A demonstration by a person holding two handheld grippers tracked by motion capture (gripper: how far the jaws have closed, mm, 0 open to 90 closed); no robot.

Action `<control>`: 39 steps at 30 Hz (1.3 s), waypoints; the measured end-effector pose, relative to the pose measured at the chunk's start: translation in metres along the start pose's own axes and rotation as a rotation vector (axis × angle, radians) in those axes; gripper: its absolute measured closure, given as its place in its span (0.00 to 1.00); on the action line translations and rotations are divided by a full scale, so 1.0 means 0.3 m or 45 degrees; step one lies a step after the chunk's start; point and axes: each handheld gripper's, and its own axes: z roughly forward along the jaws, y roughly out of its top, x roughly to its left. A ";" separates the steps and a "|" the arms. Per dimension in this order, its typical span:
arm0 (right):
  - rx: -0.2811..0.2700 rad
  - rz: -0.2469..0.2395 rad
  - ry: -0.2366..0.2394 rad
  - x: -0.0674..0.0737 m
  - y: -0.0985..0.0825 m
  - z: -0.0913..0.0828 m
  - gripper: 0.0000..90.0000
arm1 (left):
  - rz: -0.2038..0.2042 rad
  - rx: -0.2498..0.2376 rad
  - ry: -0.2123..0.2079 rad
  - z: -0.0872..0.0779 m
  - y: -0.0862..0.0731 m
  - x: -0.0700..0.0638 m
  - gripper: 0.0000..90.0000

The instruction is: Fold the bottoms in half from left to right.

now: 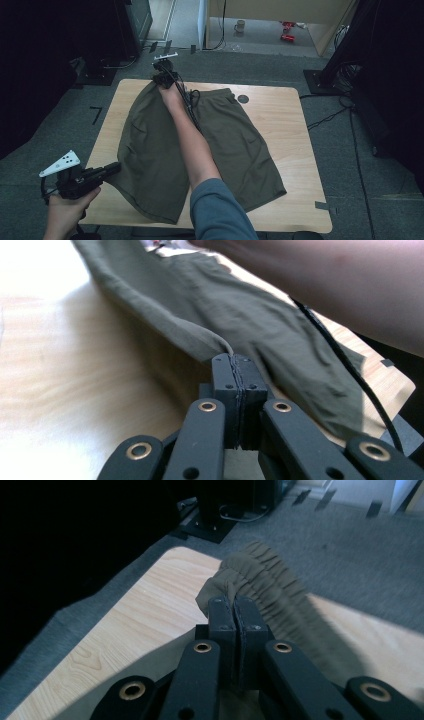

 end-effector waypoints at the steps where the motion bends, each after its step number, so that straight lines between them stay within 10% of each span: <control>1: 0.016 -0.011 -0.009 -0.002 0.000 -0.001 0.98 | 0.011 0.010 -0.002 0.014 0.003 -0.010 1.00; 25: 0.022 0.122 -0.053 -0.393 -0.077 -0.308 0.98 | 0.247 0.071 -0.301 0.316 0.164 -0.336 1.00; 39: 0.068 0.191 -0.115 -0.583 -0.174 -0.379 0.98 | 0.278 0.151 -0.425 0.569 0.147 -0.482 1.00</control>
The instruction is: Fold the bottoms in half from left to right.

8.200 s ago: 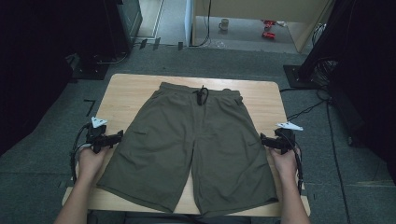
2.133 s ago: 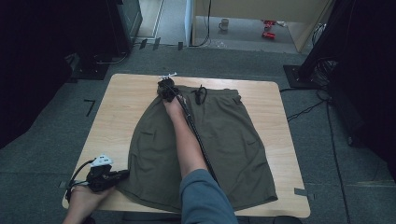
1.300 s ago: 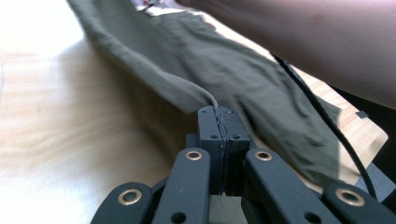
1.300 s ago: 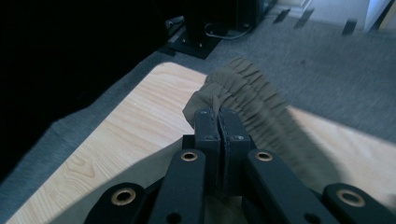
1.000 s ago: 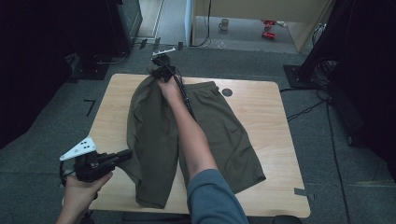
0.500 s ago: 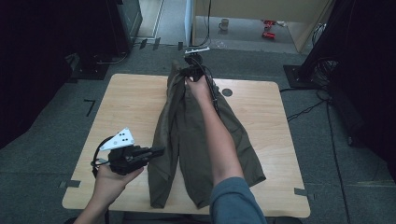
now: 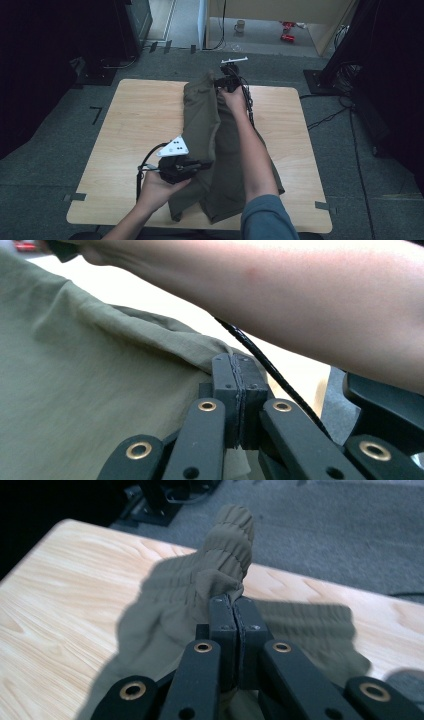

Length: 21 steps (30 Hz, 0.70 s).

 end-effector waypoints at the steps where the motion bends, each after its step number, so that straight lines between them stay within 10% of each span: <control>1: 0.003 -0.001 -0.011 -0.015 -0.010 0.001 0.98 | 0.005 0.007 -0.002 0.024 -0.004 -0.002 1.00; 9: 0.050 0.000 -0.074 -0.099 -0.063 0.026 0.98 | -0.023 0.068 -0.020 0.198 -0.074 0.017 1.00; 21: 0.087 0.026 -0.124 -0.157 -0.129 0.068 0.98 | -0.046 0.383 0.036 0.352 -0.217 0.074 1.00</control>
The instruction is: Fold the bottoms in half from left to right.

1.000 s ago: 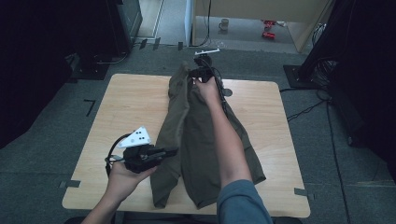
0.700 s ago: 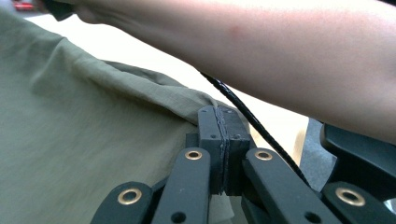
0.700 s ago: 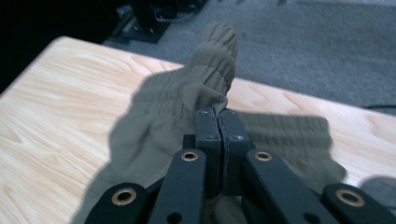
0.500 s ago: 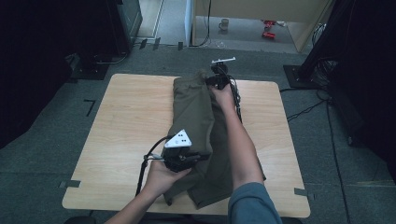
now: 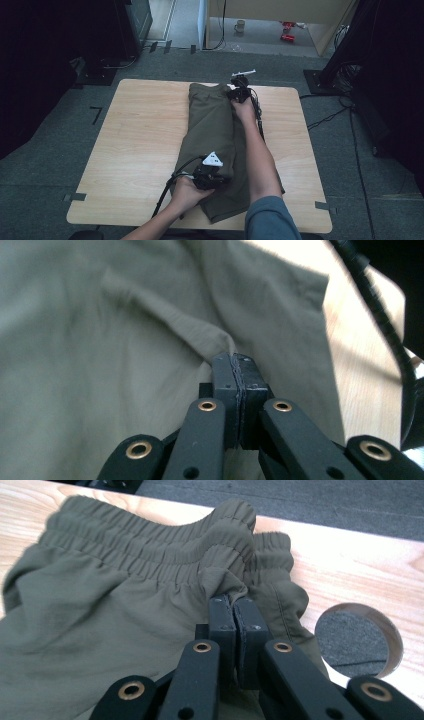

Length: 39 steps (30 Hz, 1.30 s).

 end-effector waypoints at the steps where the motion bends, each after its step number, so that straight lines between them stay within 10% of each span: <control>1: 0.010 -0.010 -0.007 0.001 -0.004 0.006 0.98 | 0.011 0.014 0.016 0.004 -0.009 0.003 1.00; 12: 0.029 -0.011 -0.028 0.005 -0.028 0.031 0.98 | -0.036 0.059 0.022 -0.085 -0.090 0.082 1.00; 27: 0.079 -0.034 -0.003 0.051 -0.062 0.057 0.98 | -0.182 0.100 0.194 -0.322 -0.211 0.242 1.00; 31: 0.076 -0.021 0.001 0.051 -0.060 0.056 0.98 | -0.211 0.058 0.122 -0.341 -0.194 0.217 1.00; 39: 0.060 -0.018 0.004 0.047 -0.049 0.041 0.98 | -0.097 -0.099 0.051 -0.394 -0.051 0.078 1.00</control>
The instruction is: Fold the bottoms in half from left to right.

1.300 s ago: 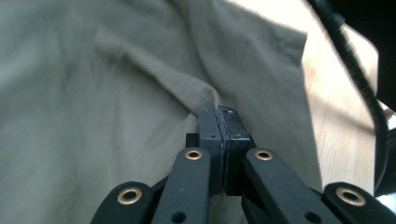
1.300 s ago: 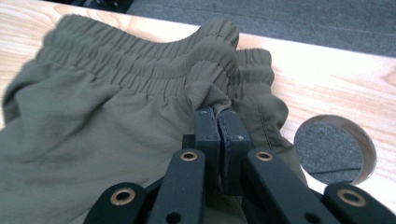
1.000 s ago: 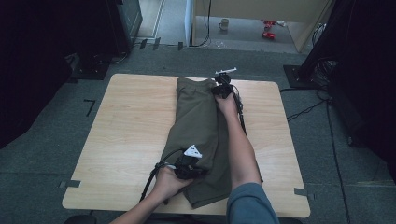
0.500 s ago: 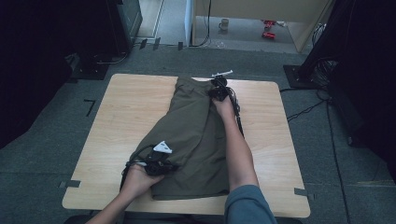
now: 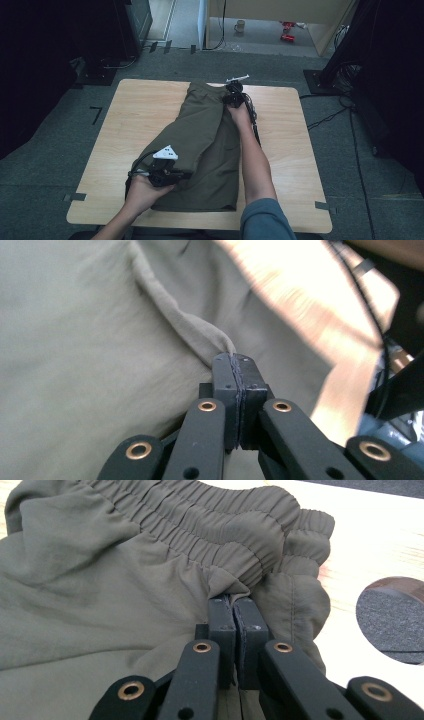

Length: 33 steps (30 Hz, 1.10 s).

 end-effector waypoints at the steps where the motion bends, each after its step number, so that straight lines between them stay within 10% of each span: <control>1: -0.004 -0.001 -0.001 -0.001 0.000 -0.001 0.98 | 0.000 -0.010 -0.013 0.002 0.011 -0.010 1.00; 18: -0.013 -0.001 0.002 -0.031 0.006 -0.024 0.98 | 0.073 -0.068 -0.144 0.221 0.097 -0.183 1.00; 22: -0.015 -0.009 0.008 -0.034 0.007 -0.029 0.98 | 0.138 -0.159 -0.133 0.188 0.109 -0.233 1.00; 30: -0.036 -0.036 0.026 -0.039 0.022 -0.060 0.98 | 0.076 -0.338 -0.198 0.133 0.194 -0.248 1.00; 33: -0.048 -0.060 0.012 -0.048 0.030 -0.081 0.98 | 0.080 -0.258 -0.205 0.227 0.188 -0.258 1.00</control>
